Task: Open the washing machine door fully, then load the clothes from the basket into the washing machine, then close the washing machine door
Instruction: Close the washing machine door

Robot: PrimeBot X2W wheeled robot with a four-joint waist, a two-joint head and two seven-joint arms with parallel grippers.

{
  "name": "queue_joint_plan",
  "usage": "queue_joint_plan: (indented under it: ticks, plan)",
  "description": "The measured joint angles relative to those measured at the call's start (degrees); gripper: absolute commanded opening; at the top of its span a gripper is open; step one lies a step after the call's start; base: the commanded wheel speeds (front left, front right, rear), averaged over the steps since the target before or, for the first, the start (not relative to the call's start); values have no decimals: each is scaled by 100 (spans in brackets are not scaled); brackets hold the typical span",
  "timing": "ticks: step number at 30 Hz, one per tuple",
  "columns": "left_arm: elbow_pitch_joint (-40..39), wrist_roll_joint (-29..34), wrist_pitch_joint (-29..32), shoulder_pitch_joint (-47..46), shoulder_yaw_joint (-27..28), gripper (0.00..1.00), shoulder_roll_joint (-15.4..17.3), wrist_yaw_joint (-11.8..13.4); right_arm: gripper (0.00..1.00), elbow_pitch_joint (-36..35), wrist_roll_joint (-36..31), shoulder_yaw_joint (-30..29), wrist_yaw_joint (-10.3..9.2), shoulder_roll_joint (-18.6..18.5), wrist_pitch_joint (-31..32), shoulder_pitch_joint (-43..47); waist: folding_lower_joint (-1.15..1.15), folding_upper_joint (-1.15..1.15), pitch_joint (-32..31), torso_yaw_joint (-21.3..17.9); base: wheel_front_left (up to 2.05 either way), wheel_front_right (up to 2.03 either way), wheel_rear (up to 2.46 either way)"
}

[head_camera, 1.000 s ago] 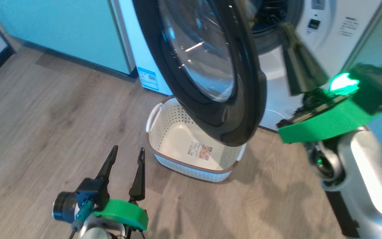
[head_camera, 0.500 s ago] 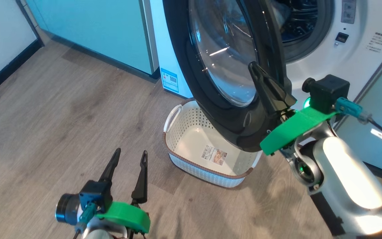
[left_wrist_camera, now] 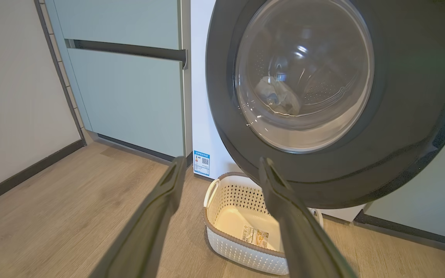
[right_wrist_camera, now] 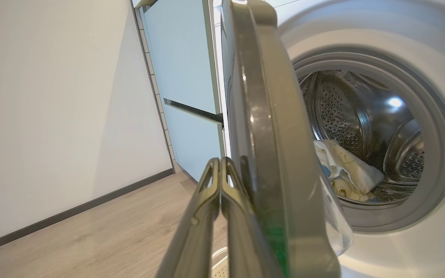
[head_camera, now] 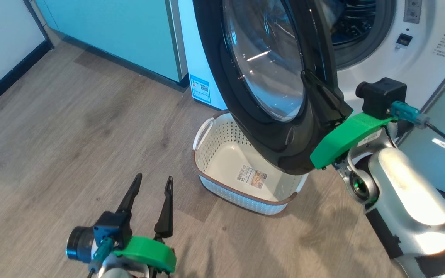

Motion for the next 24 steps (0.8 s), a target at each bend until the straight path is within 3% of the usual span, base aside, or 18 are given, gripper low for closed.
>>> queue_joint_plan:
  ticks: [12, 24]
  plan:
    - [30, -15, -16, -32, -22, 100, 8, 42, 0, 330, 8, -20, 0, 1, -25, -143, 0, 0, 49, -50, 0, 0, 0]
    - [31, 12, -64, -125, -40, 100, 14, 93, 0, 472, -159, -407, 1, 2, -20, -331, 0, 0, 183, -132, 0, 0, 0]
